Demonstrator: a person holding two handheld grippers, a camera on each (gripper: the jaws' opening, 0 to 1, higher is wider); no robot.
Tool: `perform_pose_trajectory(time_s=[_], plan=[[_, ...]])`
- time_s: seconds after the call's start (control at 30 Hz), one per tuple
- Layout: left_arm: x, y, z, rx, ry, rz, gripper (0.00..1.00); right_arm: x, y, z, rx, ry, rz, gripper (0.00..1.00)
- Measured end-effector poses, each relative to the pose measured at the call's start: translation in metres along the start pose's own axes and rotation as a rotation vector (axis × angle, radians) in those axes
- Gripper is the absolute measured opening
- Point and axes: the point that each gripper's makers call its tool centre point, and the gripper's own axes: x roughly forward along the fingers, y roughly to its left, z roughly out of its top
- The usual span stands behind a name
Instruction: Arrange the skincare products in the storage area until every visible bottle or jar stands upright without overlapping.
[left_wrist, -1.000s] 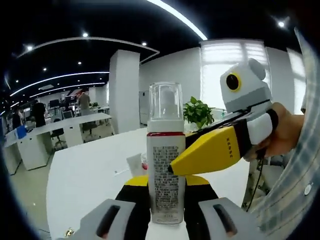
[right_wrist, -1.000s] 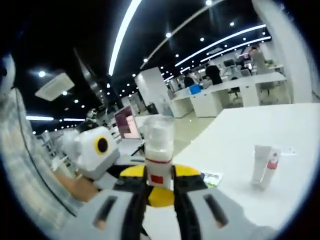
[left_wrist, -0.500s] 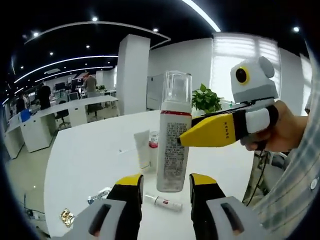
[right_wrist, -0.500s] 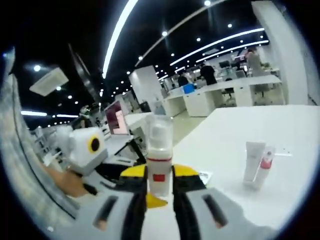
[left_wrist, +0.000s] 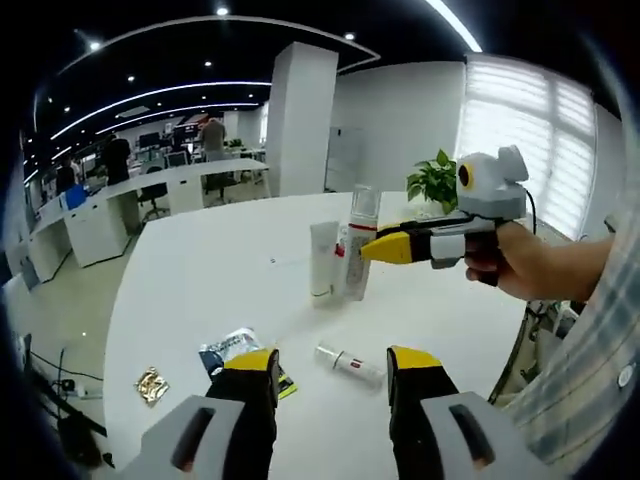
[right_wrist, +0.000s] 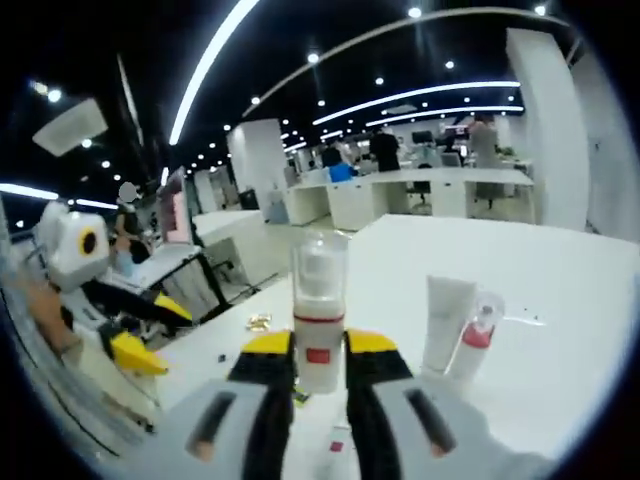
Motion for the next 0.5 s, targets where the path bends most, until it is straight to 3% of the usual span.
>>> perform_pose_trajectory(time_s=[0.13,0.5], plan=[[-0.006,0.002,-0.006,-0.032,0.013,0.012,0.44,0.012,-0.021,-0.021,0.054,0.035,-0.036,0.17],[-0.023,0.014,-0.019,-0.099,0.029,0.069,0.44,0.038,-0.060,-0.076,-0.033,0.105,-0.137,0.16]])
